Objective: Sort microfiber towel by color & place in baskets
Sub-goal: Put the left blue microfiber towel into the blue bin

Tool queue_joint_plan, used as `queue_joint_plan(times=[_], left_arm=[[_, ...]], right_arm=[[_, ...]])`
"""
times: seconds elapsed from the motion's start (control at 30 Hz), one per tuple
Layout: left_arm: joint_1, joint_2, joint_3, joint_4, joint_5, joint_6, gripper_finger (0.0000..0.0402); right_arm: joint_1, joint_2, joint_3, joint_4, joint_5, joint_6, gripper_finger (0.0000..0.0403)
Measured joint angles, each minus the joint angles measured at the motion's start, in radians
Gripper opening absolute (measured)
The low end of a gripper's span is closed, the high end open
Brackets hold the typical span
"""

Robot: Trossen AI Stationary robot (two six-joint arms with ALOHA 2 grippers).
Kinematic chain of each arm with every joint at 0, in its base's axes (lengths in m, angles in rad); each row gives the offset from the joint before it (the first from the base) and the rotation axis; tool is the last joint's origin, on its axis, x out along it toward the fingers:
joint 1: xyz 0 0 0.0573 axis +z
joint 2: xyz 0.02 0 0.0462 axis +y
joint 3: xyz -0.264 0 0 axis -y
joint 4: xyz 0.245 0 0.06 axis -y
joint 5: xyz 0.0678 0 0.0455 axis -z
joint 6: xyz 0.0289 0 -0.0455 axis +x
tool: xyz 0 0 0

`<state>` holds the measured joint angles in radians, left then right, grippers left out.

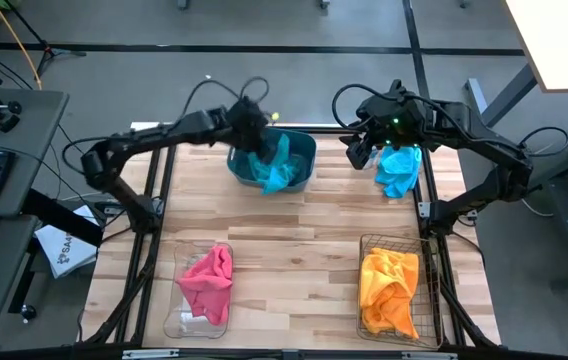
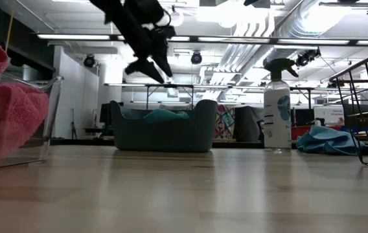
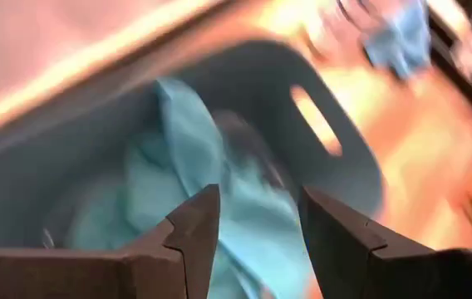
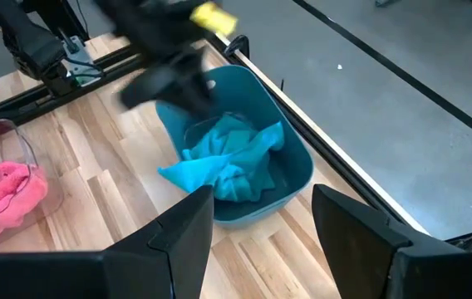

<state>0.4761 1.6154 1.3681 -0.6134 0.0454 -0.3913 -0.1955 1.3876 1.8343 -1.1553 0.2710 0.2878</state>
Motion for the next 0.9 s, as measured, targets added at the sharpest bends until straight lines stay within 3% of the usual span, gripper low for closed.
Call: queue_joint_plan(times=[0.13, 0.23, 0.33, 0.5, 0.7, 0.8, 0.9], left_arm=[[-0.143, -0.089, -0.101, 0.003, 0.036, -0.032, 0.0154], [-0.279, -0.139, -0.229, 0.119, 0.002, -0.077, 0.0154], [-0.405, -0.154, -0.364, 0.246, -0.089, -0.172, 0.0154], [-0.554, -0.114, -0.527, 0.404, -0.335, -0.330, 0.0154], [-0.604, 0.003, -0.549, 0.456, -0.653, -0.390, 0.0154], [-0.584, 0.069, -0.550, 0.519, -0.689, -0.370, 0.0154], [-0.557, 0.110, -0.548, 0.578, -0.655, -0.333, 0.0154]], right_arm=[[0.000, 0.000, 0.000, -0.001, 0.000, -0.007, 0.0202], [0.000, 0.000, 0.000, -0.005, 0.004, -0.008, 0.0202], [0.000, 0.000, 0.000, -0.007, 0.015, -0.017, 0.0202], [0.000, 0.000, 0.000, -0.006, 0.017, -0.019, 0.0202], [0.000, 0.000, 0.000, 0.008, 0.038, -0.016, 0.0202], [0.000, 0.000, 0.000, 0.017, 0.041, -0.007, 0.0202], [0.000, 0.000, 0.000, 0.017, 0.041, 0.000, 0.0202]])
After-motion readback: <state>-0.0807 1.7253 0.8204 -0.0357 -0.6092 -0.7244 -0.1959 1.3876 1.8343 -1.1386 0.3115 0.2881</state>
